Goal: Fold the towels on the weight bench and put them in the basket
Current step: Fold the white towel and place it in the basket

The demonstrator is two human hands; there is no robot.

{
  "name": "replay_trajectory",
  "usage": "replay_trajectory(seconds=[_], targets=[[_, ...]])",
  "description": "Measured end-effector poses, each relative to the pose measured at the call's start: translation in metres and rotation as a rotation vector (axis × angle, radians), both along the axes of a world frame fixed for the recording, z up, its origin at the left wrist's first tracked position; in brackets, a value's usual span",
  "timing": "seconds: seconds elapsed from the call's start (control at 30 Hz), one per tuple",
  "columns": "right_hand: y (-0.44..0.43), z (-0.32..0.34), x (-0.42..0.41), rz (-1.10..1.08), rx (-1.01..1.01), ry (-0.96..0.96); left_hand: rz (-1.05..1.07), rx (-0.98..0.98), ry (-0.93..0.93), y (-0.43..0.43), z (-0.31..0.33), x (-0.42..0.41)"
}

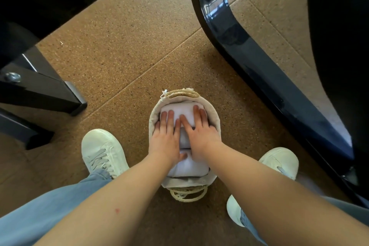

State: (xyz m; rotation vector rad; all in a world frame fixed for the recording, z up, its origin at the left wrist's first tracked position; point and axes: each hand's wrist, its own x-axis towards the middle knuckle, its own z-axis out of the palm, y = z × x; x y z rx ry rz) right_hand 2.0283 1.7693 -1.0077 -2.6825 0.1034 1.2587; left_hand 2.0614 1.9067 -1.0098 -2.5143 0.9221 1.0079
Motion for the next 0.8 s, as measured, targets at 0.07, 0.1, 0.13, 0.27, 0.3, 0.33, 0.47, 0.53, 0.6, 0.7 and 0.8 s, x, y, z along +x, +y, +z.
replay_trajectory(seconds=[0.07, 0.1, 0.13, 0.27, 0.3, 0.33, 0.47, 0.53, 0.6, 0.7, 0.8], targets=[[0.0, -0.003, 0.004, -0.015, 0.006, 0.036, 0.002, 0.053, 0.0, -0.007, -0.003, 0.002], [0.001, -0.005, 0.006, -0.018, 0.012, 0.049, 0.0, 0.074, -0.007, -0.009, -0.005, 0.003], [0.001, -0.006, 0.007, -0.016, 0.014, 0.055, -0.003, 0.089, -0.016, -0.009, -0.006, 0.003], [-0.001, -0.001, 0.009, -0.012, 0.017, 0.086, -0.04, 0.035, -0.034, -0.001, -0.002, -0.002], [-0.001, 0.001, 0.01, -0.012, 0.025, 0.092, -0.064, 0.002, -0.042, 0.004, 0.0, -0.007], [-0.002, 0.003, 0.011, -0.011, 0.032, 0.097, -0.094, -0.023, -0.043, 0.009, 0.002, -0.012], [-0.005, 0.006, 0.012, -0.025, 0.044, 0.11, -0.191, -0.021, 0.003, 0.022, 0.006, -0.023], [-0.005, 0.007, 0.012, -0.028, 0.047, 0.108, -0.194, -0.026, 0.024, 0.021, 0.007, -0.019], [-0.005, 0.008, 0.011, -0.032, 0.056, 0.094, -0.207, -0.018, 0.047, 0.02, 0.007, -0.015], [-0.004, 0.011, 0.011, -0.06, 0.081, 0.061, -0.227, 0.017, 0.063, 0.019, 0.012, -0.012], [-0.001, 0.018, 0.012, -0.072, 0.087, 0.018, -0.208, 0.007, 0.039, 0.016, 0.023, -0.011]])
